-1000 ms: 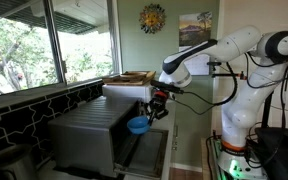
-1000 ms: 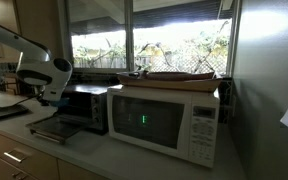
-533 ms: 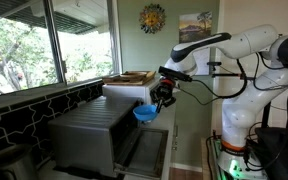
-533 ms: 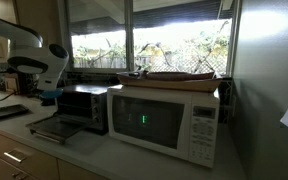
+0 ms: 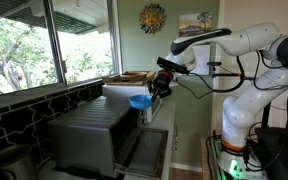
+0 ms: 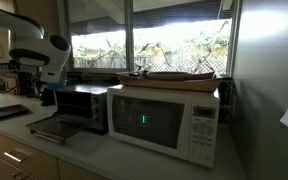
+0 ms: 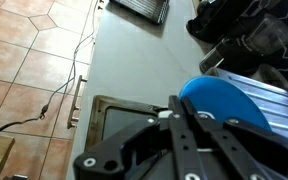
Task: Open the oven door then move the blue bowl from inside the oven to the top of it and close the oven door
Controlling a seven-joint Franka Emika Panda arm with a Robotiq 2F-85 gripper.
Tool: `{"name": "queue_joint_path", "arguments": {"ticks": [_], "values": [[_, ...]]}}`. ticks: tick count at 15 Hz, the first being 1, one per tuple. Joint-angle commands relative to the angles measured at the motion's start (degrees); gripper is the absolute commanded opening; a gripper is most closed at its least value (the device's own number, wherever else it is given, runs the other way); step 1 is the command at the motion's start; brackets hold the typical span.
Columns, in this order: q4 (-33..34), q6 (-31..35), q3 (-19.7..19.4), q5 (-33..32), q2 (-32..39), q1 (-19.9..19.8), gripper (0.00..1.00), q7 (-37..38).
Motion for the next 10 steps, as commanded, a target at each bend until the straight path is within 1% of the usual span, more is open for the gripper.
{"name": "queue_joint_path", "arguments": {"ticks": [1, 6, 10], "values": [[3.67, 2.42, 0.47, 4.37, 7.10, -0.49, 0.01, -2.75], [8.34, 6.36, 0.68, 7.04, 14.14, -0.02, 0.01, -3.50], [12.22, 9.89, 1.25, 6.82, 19.15, 0.48, 0.01, -2.40]]}}
